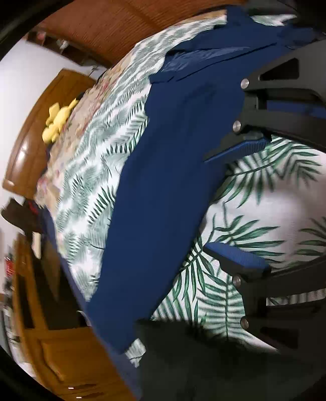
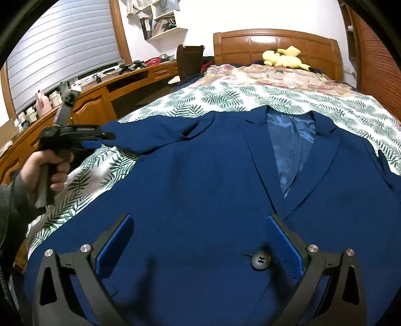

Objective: Fold large clothes
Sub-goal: 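Fold the held sleeve across the jacket front with the left tool, then release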

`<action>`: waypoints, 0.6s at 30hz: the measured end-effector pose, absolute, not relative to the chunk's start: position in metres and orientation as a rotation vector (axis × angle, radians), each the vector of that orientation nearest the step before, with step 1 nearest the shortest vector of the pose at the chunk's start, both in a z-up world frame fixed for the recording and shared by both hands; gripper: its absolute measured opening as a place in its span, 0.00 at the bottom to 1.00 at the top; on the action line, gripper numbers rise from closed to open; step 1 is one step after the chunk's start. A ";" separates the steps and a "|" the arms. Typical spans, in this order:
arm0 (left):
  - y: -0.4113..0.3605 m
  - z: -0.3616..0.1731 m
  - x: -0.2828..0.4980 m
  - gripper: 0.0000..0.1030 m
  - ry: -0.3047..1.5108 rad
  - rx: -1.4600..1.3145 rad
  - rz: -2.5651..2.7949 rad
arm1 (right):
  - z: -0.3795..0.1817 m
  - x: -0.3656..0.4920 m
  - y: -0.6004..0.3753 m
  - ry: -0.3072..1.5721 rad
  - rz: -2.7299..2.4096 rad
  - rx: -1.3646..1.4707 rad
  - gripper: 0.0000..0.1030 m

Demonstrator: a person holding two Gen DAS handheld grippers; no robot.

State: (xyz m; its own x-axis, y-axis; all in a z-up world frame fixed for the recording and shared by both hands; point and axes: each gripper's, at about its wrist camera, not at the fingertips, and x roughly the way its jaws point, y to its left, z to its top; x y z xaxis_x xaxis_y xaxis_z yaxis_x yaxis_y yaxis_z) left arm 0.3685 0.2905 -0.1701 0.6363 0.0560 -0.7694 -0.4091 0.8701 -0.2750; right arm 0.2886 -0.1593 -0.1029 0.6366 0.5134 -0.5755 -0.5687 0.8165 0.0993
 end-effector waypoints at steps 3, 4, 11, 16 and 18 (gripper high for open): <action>0.303 -0.182 0.379 0.52 0.865 -0.513 0.296 | -0.105 0.292 -0.150 0.631 0.619 -0.092 1.00; 0.306 -0.185 0.381 0.48 0.868 -0.534 0.301 | -0.105 0.293 -0.148 0.632 0.619 -0.093 1.00; 0.318 -0.189 0.391 0.05 0.855 -0.629 0.326 | -0.107 0.293 -0.148 0.635 0.620 -0.090 1.00; 0.296 -0.163 0.397 0.01 0.837 -0.498 0.343 | -0.107 0.291 -0.147 0.628 0.619 -0.096 1.00; 0.279 -0.142 0.397 0.01 0.813 -0.435 0.322 | -0.108 0.291 -0.148 0.626 0.619 -0.096 1.00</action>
State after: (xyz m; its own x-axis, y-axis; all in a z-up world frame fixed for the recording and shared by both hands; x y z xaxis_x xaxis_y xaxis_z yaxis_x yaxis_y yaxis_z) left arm 0.3968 0.2785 -0.1425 0.6472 0.1105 -0.7543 -0.4367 0.8648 -0.2480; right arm 0.2906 -0.1479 -0.1075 0.6368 0.5133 -0.5753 -0.5695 0.8161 0.0977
